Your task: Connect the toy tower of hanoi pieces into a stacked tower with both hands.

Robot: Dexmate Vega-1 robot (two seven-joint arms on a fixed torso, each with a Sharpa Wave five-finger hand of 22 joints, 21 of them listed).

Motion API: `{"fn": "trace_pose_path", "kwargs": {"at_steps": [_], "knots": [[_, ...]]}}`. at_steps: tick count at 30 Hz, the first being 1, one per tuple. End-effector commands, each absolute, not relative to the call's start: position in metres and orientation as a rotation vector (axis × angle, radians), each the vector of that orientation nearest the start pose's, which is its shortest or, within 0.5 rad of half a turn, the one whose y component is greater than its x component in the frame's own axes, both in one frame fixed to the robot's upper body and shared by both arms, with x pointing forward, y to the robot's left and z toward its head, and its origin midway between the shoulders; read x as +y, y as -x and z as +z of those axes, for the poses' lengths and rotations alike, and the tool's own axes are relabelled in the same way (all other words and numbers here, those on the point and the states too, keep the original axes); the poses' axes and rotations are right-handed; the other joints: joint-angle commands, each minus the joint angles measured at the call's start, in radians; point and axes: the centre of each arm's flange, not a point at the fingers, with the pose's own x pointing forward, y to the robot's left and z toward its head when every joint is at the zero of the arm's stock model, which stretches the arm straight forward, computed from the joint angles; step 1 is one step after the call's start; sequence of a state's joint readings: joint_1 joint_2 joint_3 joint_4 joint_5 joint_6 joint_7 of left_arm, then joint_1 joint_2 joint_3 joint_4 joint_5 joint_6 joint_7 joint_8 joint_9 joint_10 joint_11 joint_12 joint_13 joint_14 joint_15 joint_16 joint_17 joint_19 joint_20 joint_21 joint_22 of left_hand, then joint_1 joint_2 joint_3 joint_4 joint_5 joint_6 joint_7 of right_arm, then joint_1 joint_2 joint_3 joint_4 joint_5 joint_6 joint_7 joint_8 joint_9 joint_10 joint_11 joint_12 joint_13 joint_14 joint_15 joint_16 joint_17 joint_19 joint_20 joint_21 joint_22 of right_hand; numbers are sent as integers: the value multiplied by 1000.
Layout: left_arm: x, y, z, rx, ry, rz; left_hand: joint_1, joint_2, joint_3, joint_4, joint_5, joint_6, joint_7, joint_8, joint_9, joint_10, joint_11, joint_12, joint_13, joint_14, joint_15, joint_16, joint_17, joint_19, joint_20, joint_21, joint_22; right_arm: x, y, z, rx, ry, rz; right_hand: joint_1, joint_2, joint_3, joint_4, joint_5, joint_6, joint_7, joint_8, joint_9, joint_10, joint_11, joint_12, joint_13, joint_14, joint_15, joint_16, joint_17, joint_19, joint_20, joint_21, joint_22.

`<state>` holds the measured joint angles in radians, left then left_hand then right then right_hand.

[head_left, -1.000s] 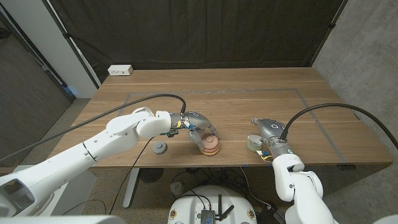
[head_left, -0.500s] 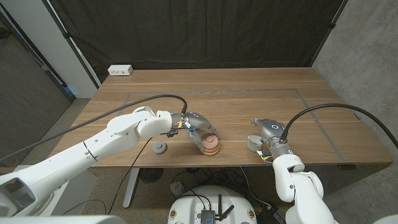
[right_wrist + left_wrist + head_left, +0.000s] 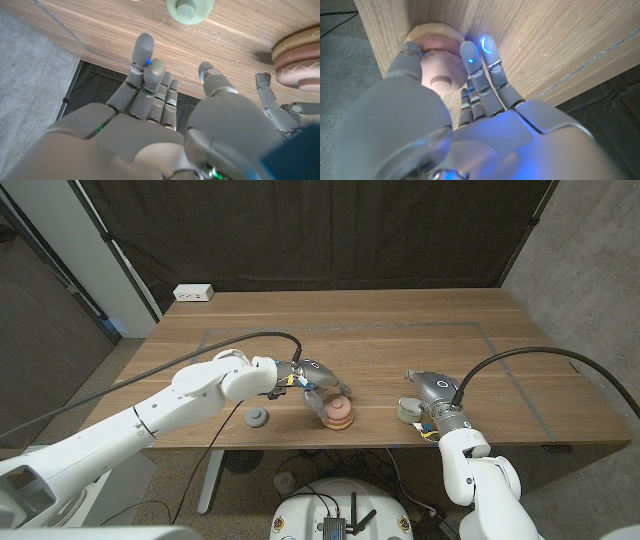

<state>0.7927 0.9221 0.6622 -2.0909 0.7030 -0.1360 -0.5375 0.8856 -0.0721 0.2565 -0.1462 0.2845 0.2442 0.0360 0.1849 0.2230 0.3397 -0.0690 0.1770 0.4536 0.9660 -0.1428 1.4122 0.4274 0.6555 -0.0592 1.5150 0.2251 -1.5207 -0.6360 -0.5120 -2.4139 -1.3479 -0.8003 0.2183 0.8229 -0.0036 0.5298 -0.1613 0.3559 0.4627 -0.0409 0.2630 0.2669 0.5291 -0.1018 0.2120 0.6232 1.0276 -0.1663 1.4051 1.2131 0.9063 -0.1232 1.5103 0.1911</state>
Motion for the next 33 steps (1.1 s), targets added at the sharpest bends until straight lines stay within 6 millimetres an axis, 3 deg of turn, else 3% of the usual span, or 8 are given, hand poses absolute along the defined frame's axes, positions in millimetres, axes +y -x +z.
{"fn": "trace_pose_path", "kwargs": {"at_steps": [1,33], "knots": [[129,-496,-30,-690,-1927,-621,-2,-6,-4,-1,-1,-4,1,5,0,-3,4,7,2,-9,-76,-2,3,-3,-147,1,0,-186,-408,-108,-308,1492,-292,0,-2,8,-1,6,11,0,-3,2,11,-1,-3,4,2,-52,6,4,0,-93,2,1],[194,-473,-34,-615,-1749,-397,21,29,13,-10,0,82,-2,45,-7,83,-17,38,-9,1,-77,9,7,6,-148,21,0,-181,-412,-97,-348,1513,-268,-3,-3,10,-2,8,12,-3,-4,4,10,-3,-5,5,6,-52,10,6,2,-93,4,2]]}}
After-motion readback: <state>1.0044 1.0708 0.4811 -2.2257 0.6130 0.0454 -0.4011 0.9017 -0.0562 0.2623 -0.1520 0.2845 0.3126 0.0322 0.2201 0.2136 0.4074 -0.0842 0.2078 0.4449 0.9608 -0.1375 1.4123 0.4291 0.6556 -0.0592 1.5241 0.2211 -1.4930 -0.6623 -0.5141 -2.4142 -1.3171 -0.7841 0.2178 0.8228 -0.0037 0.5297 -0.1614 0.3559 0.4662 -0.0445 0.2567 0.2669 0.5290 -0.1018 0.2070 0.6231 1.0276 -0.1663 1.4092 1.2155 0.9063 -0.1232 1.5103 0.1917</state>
